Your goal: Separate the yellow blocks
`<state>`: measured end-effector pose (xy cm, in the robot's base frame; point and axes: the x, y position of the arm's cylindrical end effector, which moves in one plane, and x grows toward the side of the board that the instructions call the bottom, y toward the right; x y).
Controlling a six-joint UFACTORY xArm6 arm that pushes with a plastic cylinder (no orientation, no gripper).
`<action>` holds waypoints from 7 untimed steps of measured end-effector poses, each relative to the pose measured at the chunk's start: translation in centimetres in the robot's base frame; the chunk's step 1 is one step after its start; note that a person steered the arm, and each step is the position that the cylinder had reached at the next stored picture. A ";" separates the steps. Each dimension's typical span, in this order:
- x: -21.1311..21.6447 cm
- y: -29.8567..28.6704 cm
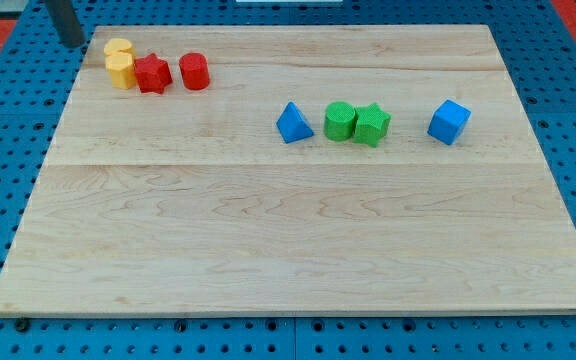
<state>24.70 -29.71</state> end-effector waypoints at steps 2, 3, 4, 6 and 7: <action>2.3 8.2; 2.3 13.4; 2.3 13.4; 1.1 10.0; 1.1 9.8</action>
<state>25.77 -19.93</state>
